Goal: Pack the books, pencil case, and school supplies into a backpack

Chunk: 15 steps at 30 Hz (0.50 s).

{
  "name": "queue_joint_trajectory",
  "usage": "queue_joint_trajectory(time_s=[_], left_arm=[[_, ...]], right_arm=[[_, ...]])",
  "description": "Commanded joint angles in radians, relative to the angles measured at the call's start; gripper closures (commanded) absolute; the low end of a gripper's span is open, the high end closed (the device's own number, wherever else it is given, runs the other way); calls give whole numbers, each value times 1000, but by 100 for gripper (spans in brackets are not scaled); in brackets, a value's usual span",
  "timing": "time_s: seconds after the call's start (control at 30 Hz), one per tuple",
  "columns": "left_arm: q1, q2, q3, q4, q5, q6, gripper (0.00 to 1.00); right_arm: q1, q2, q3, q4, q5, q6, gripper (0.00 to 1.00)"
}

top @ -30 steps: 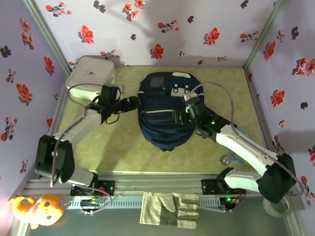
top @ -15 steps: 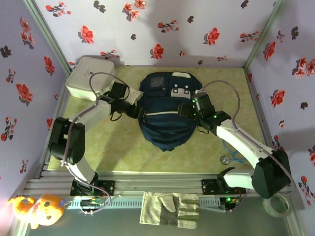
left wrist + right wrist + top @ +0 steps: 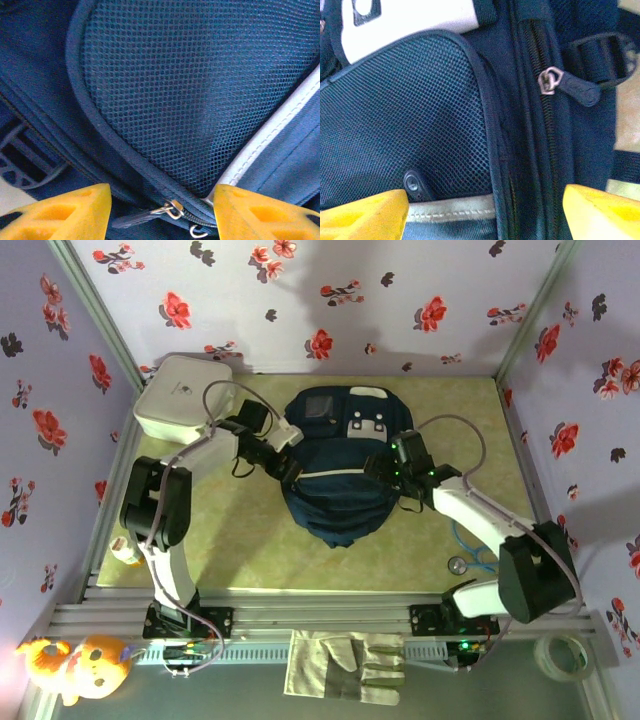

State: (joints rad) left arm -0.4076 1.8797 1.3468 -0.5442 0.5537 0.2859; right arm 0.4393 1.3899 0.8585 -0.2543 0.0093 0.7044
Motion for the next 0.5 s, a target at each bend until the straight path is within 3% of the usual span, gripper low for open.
queue_joint_trajectory(time_s=[0.0, 0.47], left_arm=[[-11, 13, 7, -16, 78, -25, 46], [-89, -89, -123, 127, 122, -181, 54]], right_arm=[[-16, 61, 2, 94, -75, 26, 22], [-70, 406, 371, 126, -157, -217, 30]])
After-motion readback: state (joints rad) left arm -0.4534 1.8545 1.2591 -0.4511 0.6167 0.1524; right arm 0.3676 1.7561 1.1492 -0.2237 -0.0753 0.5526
